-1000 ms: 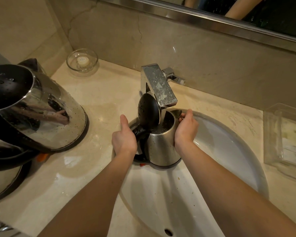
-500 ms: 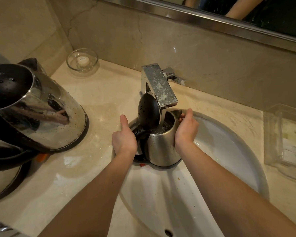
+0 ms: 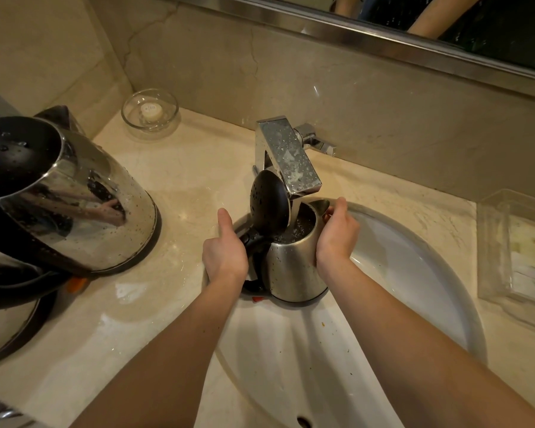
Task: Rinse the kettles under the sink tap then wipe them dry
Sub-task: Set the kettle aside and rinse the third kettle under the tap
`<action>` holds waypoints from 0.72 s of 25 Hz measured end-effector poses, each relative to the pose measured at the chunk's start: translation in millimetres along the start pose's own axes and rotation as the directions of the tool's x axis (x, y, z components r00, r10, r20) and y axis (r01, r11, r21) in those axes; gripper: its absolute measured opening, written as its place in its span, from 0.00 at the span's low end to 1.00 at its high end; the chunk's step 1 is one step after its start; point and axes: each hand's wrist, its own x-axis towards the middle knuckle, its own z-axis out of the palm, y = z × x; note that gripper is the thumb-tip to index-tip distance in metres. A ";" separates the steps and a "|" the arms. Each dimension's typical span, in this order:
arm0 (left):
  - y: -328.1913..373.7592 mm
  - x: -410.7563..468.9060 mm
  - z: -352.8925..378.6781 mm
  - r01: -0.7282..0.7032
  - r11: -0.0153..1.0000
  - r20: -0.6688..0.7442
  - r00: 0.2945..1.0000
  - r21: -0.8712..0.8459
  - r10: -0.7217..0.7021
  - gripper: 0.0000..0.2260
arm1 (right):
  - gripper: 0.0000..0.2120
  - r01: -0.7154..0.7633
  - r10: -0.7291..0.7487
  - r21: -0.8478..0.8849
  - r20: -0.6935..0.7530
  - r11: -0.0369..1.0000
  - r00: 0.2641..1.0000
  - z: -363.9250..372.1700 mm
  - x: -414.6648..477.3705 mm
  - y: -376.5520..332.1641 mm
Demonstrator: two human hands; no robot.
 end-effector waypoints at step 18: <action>1.4 -4.1 -1.7 0.001 1.000 0.001 1.000 -0.005 -0.001 0.43 | 0.20 -0.031 0.031 0.013 0.021 0.999 0.999 -0.7 -0.8 -0.6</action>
